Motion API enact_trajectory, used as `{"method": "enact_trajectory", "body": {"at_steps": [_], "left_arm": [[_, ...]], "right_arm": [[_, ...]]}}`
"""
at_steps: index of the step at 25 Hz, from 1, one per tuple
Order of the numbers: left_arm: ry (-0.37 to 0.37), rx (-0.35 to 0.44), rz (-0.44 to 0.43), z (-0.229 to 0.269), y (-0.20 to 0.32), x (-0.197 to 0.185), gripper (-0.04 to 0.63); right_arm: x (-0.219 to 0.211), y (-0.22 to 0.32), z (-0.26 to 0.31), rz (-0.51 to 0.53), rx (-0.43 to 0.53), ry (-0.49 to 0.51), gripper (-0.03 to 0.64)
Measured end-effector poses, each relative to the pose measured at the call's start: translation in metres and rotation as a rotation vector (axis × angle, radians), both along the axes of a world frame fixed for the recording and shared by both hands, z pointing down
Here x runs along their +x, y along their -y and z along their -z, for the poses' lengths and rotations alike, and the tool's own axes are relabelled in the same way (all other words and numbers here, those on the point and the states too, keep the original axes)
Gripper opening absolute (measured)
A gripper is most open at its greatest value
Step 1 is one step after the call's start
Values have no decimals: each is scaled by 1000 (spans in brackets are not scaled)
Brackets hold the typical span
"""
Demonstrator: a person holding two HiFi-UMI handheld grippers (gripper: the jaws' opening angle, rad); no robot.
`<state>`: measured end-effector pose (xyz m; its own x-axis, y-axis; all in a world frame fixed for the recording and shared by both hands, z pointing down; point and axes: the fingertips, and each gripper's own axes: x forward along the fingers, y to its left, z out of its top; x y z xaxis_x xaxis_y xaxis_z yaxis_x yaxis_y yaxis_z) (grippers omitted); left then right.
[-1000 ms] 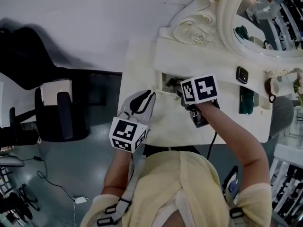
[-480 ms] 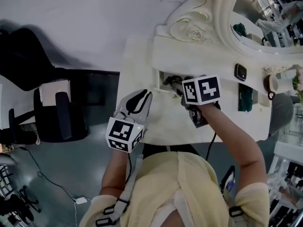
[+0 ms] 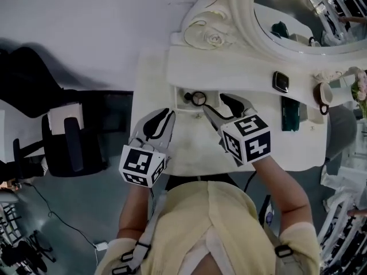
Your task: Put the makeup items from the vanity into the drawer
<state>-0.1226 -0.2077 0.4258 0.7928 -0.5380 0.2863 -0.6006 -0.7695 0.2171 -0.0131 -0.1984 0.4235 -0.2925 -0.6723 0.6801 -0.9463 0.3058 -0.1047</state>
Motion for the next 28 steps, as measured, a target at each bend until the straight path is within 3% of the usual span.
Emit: {"method": "enact_trajectory", "body": {"at_steps": [6,19,28], "left_arm": [[-3,36,-40,19,-18,43,51],[10,75,-120,38,-41,122,51],[13,78,-166,44,-56,158,51]], "right_arm": [[42,-30,29,11,131,-64,229],[178,-60,52,-220,234,-97,247],[236,-57,52,-338,262,-125,288]]}}
